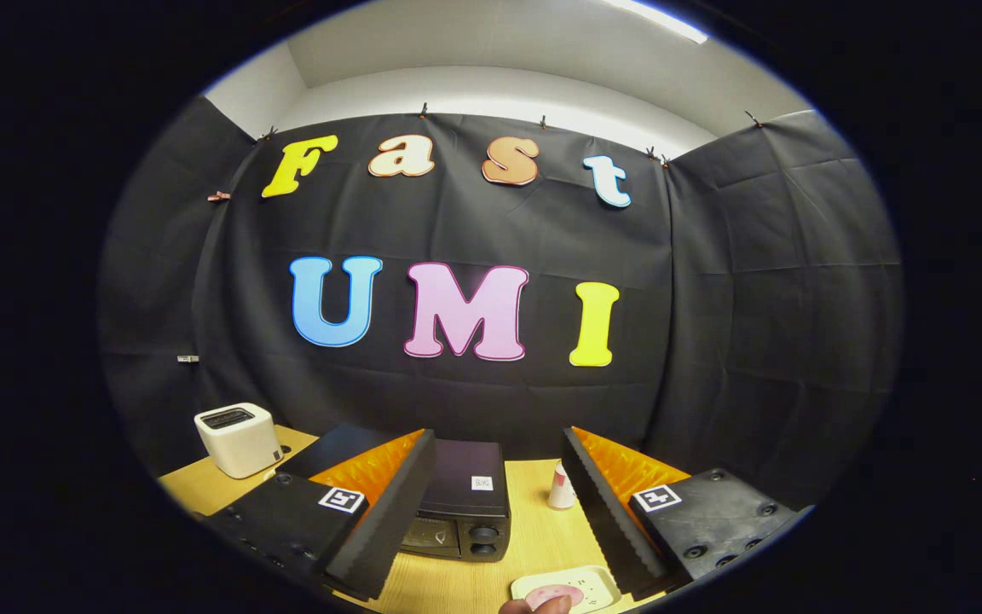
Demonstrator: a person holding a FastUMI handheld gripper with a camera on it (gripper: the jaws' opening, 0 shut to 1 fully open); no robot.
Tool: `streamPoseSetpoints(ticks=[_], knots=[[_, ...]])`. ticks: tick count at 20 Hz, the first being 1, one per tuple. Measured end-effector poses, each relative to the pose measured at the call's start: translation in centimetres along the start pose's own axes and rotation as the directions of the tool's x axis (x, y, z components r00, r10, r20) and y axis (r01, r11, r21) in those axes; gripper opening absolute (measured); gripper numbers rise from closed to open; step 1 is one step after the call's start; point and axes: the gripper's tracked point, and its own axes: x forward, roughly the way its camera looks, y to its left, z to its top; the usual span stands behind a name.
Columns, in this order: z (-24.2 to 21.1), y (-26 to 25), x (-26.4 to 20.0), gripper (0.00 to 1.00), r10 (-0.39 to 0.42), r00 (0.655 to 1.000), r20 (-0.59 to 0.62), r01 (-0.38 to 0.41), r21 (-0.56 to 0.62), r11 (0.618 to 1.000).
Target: Open the toaster oven, put the food inside, and close the toaster oven door.
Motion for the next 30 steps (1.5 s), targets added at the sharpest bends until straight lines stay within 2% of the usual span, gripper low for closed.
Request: streamPoseSetpoints(ticks=[8, 14, 19, 22, 27, 30], knots=[[0.2, 3.2, 0.4, 0.97, 0.012, 1.0, -0.005, -0.012, 0.025, 1.0], [-1.6, 9.9, 1.8, 0.97, 0.059, 0.998, -0.034, -0.059, 0.02, 0.998], [-5.9, 15.6, 3.7, 0.97, 0.106, 0.987, -0.118, -0.103, 0.03, 0.994], [-9.7, 17.5, 4.8, 0.98, 0.114, 0.976, -0.186, -0.116, -0.002, 0.993], [-15.3, 18.5, 6.0, 0.98, 0.108, 0.949, -0.297, -0.122, -0.028, 0.992], [-17.2, 18.4, 6.6, 0.98, 0.096, 0.935, -0.342, -0.108, -0.018, 0.994]])
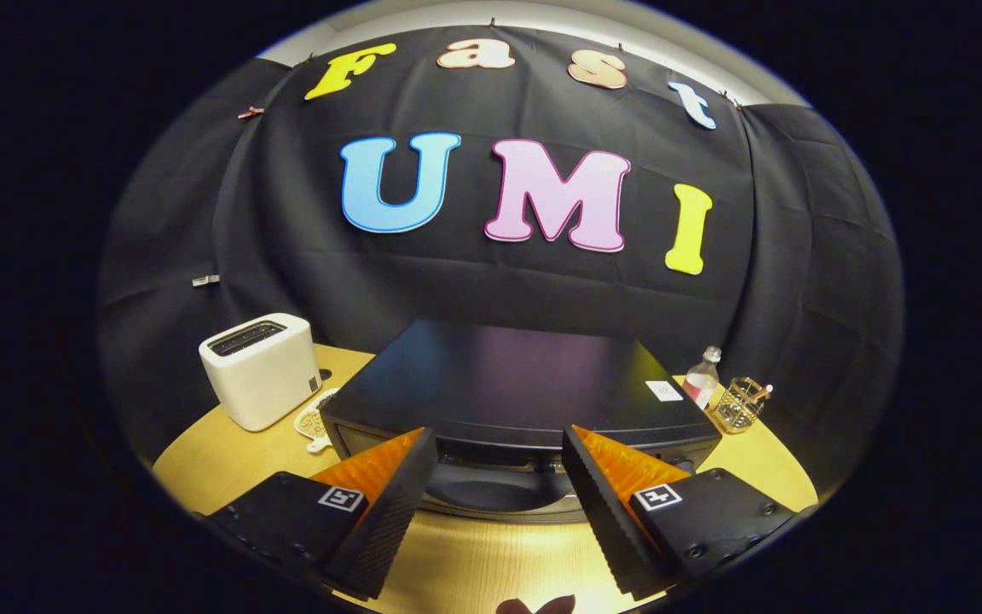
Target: Open the toaster oven, put the food inside, and close the toaster oven door.
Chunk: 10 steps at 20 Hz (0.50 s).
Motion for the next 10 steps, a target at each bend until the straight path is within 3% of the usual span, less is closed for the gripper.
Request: streamPoseSetpoints(ticks=[10], knots=[[-1.37, -0.42, 1.09, 0.98, -0.027, 0.998, -0.05, 0.032, 0.094, 0.995]])
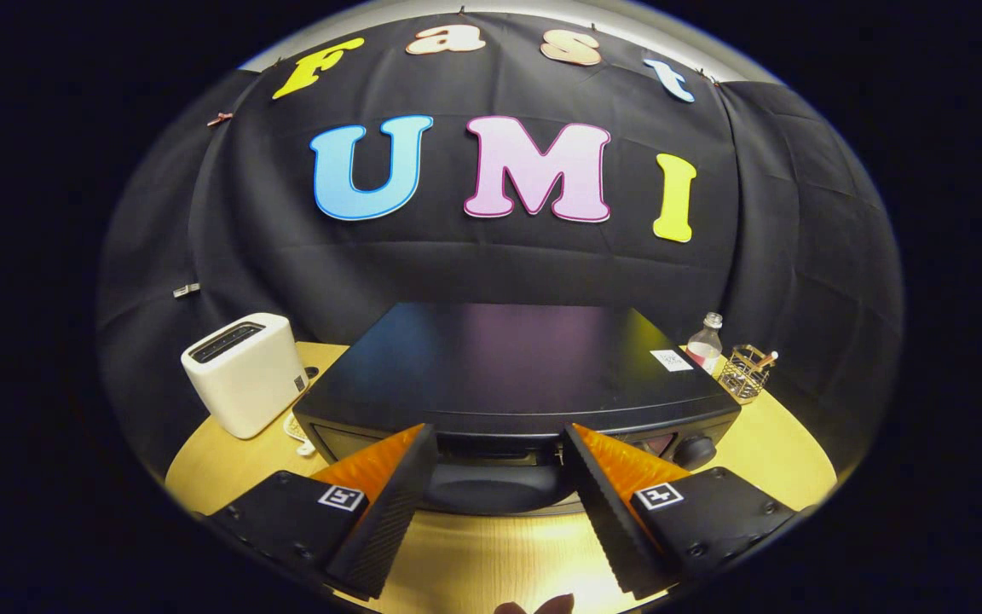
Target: Open the toaster oven, put the food inside, and close the toaster oven door.
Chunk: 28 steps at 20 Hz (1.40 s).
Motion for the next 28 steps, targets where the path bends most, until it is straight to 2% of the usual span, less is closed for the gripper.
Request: streamPoseSetpoints(ticks=[8, 13, 22, 28], knots=[[-1.8, 0.3, -3.2, 0.99, 0.021, 1.0, -0.013, -0.02, 0.014, 1.0], [-3.8, 0.3, -5.2, 0.98, 0.037, 0.997, -0.062, -0.034, 0.047, 0.998], [-8.4, 0.4, -7.8, 1.0, 0.032, 0.987, -0.159, -0.036, -0.021, 0.999], [-11.8, 0.3, -9.0, 0.98, 0.037, 0.965, -0.261, -0.054, -0.06, 0.997]])
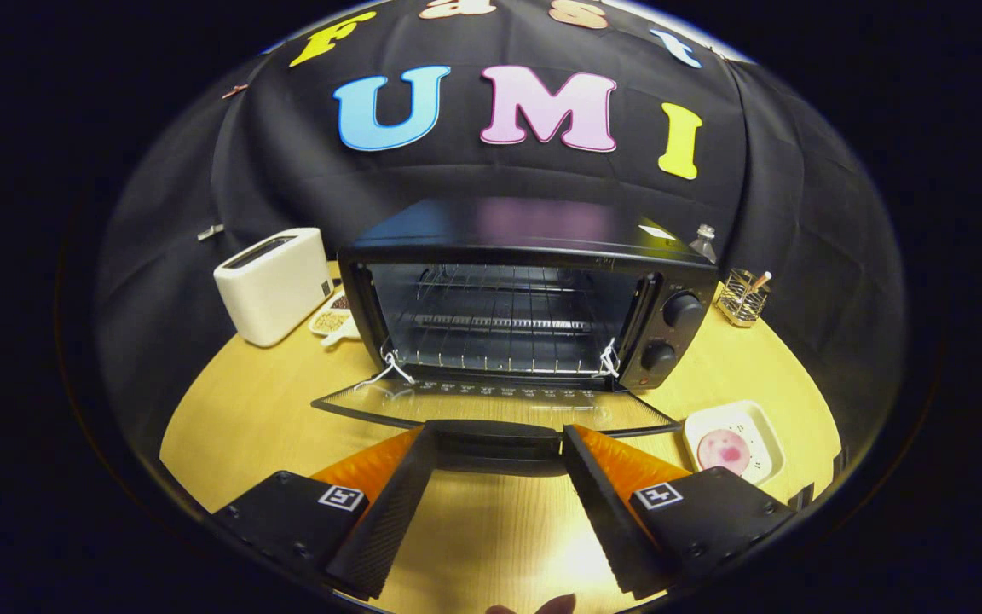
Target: Open the toaster oven, put the food inside, and close the toaster oven door.
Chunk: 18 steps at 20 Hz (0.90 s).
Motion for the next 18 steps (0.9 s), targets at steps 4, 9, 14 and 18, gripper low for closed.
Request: streamPoseSetpoints(ticks=[4, 9, 14, 18], knots=[[-3.6, -0.5, 0.2, 0.98, 0.024, 0.993, -0.115, -0.02, 0.036, 0.999], [-4.4, -2.3, -1.3, 0.98, 0.066, 0.99, -0.122, -0.067, -0.005, 0.998], [-3.7, -7.6, -4.6, 0.98, 0.119, 0.986, -0.117, -0.114, 0.049, 0.992], [-3.8, -15.7, -6.0, 0.98, 0.105, 0.976, -0.19, -0.095, 0.063, 0.993]])
